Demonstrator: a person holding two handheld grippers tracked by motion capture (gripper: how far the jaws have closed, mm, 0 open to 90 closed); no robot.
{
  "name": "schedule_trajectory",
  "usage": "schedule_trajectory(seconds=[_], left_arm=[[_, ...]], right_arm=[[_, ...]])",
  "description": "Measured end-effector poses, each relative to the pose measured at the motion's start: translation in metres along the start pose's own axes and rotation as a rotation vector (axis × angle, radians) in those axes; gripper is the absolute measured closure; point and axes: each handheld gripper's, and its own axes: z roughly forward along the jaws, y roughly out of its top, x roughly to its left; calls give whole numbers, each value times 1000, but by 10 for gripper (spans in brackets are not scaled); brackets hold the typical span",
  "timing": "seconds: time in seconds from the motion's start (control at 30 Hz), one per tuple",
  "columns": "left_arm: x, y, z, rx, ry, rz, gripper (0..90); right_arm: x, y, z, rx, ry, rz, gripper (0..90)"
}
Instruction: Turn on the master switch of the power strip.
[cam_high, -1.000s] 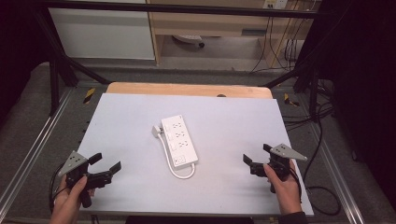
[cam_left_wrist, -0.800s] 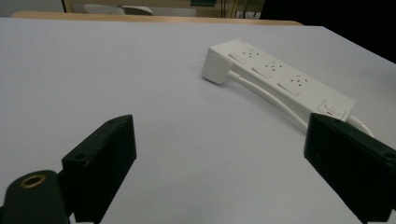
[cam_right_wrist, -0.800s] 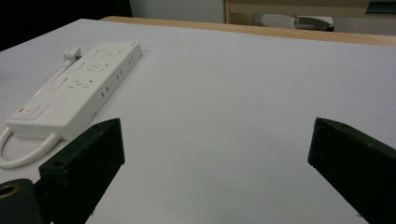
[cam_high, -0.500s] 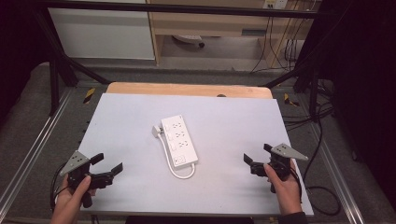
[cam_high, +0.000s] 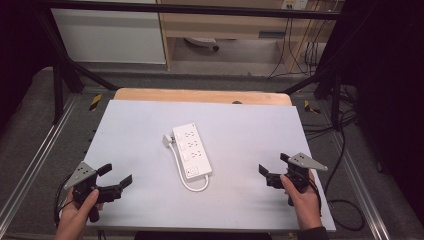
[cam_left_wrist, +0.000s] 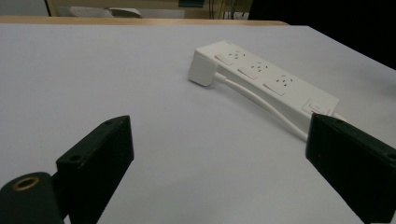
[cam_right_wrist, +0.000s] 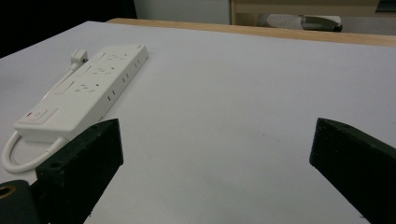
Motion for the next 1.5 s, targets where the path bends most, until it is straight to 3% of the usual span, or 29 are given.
schedule_trajectory(seconds=[0.5,0.73,0.9,1.07,1.33,1.5], left_arm=[[0,0,1,3,6,3,78],[0,-1,1,10,16,7,78],[2,-1,1,10,28,-10,60],[1,0,4,5,45,-11,60],[3,1,13,-2,55,16,64],[3,1,12,2,51,22,70]], right_arm=[[11,24,13,-21,51,-13,44],[27,38,24,-39,72,-42,78],[35,46,35,-23,76,-31,14],[39,51,44,-20,64,-8,24],[46,57,57,-24,94,-37,120],[54,61,63,-33,113,-50,240]])
